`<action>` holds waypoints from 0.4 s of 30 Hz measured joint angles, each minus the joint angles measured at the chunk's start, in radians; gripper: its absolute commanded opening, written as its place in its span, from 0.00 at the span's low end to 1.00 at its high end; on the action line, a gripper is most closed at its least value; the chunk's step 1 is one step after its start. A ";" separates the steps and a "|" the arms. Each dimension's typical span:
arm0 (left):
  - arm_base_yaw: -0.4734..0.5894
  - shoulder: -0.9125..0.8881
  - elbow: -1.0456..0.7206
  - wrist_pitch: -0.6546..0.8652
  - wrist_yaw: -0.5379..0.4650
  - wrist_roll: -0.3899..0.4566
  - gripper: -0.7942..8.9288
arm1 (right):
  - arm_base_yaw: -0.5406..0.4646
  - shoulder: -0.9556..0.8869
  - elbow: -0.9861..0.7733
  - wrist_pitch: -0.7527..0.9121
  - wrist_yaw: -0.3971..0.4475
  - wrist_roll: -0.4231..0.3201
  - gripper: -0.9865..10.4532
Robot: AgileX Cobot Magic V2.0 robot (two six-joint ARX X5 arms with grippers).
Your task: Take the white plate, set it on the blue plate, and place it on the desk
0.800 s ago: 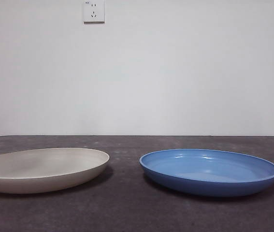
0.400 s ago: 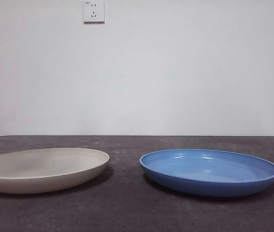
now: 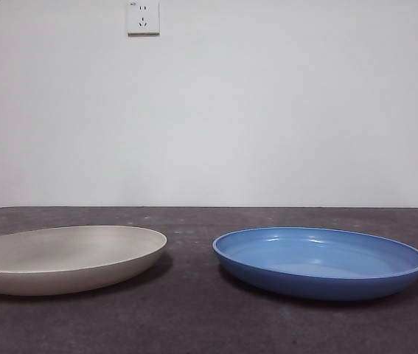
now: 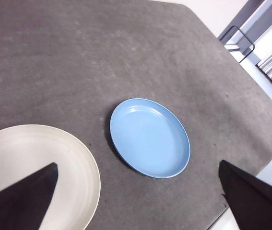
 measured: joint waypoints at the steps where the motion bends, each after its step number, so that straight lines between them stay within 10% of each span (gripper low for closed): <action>1: -0.001 0.000 0.000 0.000 0.000 0.000 0.76 | 0.000 0.000 0.000 0.000 -0.001 -0.001 0.60; 12: 0.006 0.000 0.000 -0.009 0.000 -0.021 0.76 | 0.000 0.000 0.000 0.000 -0.001 -0.002 0.60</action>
